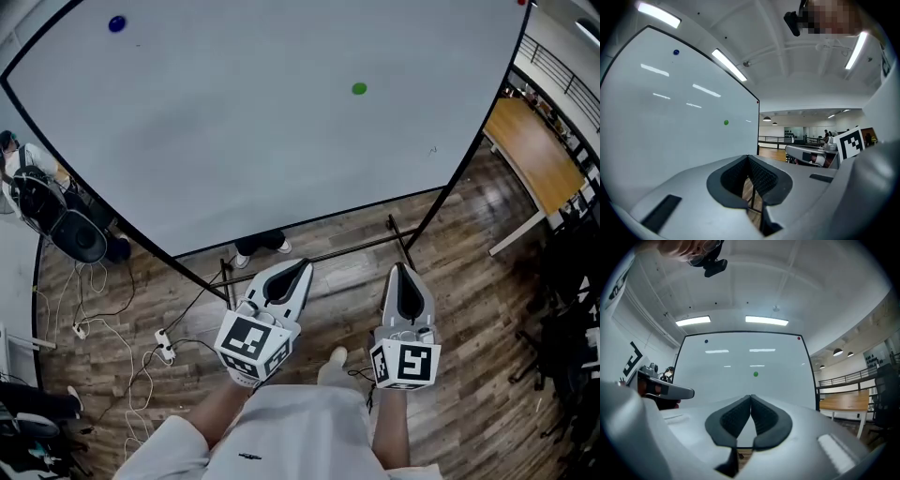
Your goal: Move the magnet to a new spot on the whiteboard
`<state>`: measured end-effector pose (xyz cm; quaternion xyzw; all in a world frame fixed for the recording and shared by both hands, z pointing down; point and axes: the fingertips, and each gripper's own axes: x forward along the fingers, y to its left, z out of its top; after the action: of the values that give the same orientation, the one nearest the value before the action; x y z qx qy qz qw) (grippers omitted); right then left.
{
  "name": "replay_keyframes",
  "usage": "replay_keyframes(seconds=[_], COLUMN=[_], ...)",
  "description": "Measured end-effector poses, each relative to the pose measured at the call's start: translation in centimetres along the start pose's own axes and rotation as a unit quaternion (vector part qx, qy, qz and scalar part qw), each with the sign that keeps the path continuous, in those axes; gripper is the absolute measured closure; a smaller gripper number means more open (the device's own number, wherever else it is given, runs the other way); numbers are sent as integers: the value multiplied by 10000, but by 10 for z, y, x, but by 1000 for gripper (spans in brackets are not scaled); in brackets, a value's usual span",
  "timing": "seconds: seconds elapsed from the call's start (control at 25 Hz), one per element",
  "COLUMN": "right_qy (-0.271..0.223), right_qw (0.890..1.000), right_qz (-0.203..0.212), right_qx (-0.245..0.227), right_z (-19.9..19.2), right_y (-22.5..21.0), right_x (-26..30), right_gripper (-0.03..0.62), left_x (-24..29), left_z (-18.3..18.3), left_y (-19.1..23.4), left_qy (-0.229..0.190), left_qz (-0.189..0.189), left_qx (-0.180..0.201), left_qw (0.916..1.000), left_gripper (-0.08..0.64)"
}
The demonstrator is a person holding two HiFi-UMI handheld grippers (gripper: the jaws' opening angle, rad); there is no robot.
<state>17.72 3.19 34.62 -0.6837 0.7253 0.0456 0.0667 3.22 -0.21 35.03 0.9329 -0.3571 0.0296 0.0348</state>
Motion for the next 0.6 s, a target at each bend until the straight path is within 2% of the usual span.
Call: replay_keyframes(seconds=[0.16, 0.32, 0.6], right_qy=[59, 33, 71], right_qw=[9999, 9999, 9997], right_qz=[98, 140, 175], right_qx=[-33, 12, -126], right_z=[1, 2, 4], right_y=[-41, -63, -72], right_x=[27, 46, 90], right_gripper=[589, 589, 588], left_x=[49, 83, 117], left_z=[2, 8, 22], left_y=[-12, -15, 22], left_qy=[57, 40, -43], left_qz=[-14, -13, 40], left_qx=[10, 8, -39], left_qw=[10000, 10000, 10000], left_gripper=[554, 554, 554])
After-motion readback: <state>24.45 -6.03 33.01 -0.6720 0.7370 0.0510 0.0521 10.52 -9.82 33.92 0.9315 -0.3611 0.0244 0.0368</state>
